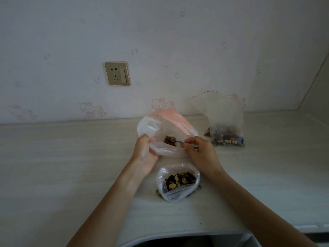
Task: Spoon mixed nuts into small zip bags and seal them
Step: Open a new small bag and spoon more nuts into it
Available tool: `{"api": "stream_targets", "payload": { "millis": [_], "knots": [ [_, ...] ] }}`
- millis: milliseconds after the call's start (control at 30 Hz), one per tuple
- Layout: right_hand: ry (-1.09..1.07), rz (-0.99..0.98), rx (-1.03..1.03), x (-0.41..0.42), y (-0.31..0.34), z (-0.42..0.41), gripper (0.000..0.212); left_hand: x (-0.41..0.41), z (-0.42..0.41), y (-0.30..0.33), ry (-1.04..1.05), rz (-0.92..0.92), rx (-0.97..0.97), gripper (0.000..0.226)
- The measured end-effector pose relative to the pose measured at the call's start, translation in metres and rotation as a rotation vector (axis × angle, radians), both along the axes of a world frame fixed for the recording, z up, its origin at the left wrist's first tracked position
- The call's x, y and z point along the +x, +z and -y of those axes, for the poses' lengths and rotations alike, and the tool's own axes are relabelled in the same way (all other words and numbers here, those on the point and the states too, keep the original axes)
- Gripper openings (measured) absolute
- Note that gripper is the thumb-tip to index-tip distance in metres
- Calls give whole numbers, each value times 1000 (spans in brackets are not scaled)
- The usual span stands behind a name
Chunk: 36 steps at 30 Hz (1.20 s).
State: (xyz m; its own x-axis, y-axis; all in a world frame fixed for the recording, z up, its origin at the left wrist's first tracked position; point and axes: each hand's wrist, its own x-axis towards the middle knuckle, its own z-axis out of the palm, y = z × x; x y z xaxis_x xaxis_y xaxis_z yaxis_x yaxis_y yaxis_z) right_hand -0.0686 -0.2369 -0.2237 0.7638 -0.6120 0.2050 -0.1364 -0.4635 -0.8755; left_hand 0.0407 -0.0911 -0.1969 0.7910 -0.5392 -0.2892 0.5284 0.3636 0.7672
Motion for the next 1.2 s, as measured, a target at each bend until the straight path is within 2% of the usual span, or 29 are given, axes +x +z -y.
{"api": "stream_targets", "payload": {
  "millis": [100, 200, 267, 600, 867, 1000, 1200],
  "knots": [
    [-8, 27, 115, 1, -1, 0, 15, -3, 0, -1, -11, -40, -57, 27],
    [-41, 62, 242, 2, 1, 0, 12, -5, -2, -1, -24, -29, -41, 43],
    [-60, 71, 320, 2, 3, 0, 11, -5, -4, -1, -13, -24, -37, 45],
    [-79, 55, 565, -7, 17, 7, 12, 2, -7, -5, 113, 252, 125, 36],
    [-32, 56, 526, -19, 23, 12, 13, 8, -8, -10, 140, 290, 180, 35],
    [4, 63, 468, -24, 29, 10, 14, 9, -13, -10, 139, 352, 259, 22],
    [62, 97, 419, -37, 46, 6, 13, 3, -41, -9, 19, 375, 330, 38]
  ]
}}
